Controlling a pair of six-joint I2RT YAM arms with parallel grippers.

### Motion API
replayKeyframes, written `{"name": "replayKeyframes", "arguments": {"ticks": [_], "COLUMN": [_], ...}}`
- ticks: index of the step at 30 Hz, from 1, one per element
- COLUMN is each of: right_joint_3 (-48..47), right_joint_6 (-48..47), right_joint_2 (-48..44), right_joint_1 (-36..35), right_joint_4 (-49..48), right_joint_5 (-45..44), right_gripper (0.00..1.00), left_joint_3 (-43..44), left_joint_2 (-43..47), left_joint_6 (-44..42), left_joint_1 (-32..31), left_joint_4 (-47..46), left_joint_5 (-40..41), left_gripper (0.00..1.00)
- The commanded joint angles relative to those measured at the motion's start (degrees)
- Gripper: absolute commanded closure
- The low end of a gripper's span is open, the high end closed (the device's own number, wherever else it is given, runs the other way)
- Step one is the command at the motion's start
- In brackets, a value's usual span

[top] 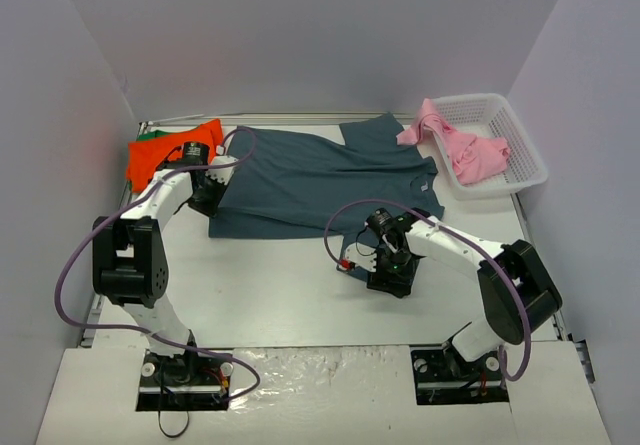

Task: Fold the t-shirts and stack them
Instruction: Grap the side of the flattened tshirt closest away from the robot with both arms

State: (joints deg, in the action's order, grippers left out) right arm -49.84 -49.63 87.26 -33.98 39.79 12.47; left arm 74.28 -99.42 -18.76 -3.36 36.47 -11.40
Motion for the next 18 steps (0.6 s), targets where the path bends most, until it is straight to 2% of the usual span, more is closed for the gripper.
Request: {"name": "replayKeyframes", "arguments": {"ticks": [1, 18], "right_joint_3": [0.5, 1.0], "right_joint_6": [2.3, 8.3], "right_joint_2": [0.5, 5.7], "right_joint_1": [-0.4, -0.4], "right_joint_4": [-0.6, -3.9], "right_joint_5": [-2.6, -6.9], "right_gripper": [0.46, 0.45], "left_joint_3": [0.7, 0.9], "left_joint_2": [1.2, 1.4], "left_joint_6": [0.6, 0.2], "left_joint_1": [0.5, 0.5], "left_joint_4": [-0.2, -0.2], "left_joint_5": [-0.4, -0.5], "left_gripper": [0.98, 0.98]}}
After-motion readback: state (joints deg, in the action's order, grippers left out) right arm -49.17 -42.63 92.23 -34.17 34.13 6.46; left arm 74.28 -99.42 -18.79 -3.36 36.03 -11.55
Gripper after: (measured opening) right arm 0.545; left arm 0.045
